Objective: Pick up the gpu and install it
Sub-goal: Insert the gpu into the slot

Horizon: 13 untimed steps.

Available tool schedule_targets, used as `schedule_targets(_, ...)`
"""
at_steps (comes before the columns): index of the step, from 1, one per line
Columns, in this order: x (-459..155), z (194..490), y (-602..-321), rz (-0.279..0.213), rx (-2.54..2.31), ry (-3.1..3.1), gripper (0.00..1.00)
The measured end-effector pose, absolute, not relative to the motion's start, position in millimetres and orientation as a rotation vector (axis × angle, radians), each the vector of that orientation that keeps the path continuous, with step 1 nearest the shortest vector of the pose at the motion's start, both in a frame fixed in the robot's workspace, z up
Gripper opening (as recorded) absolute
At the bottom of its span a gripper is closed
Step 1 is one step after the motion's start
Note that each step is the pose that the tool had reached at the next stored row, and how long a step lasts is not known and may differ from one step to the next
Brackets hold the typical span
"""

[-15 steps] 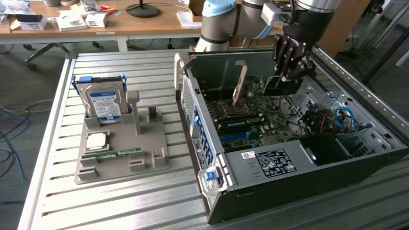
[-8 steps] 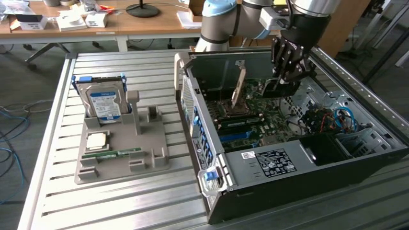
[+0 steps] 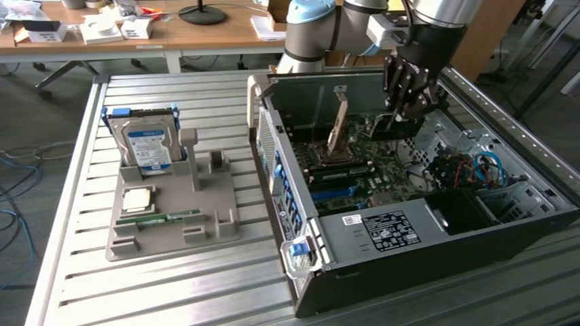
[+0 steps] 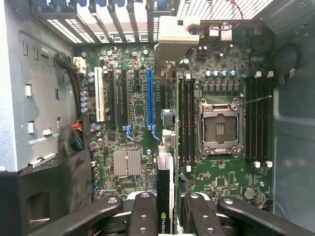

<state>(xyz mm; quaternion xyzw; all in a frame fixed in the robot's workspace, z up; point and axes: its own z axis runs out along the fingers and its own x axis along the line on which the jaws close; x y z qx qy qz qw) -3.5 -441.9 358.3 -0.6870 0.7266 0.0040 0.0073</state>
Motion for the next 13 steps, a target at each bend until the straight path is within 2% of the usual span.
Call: schedule_targets(13,-4.2,353.3,-454.0,0.013,-2.152,2.268,0.26)
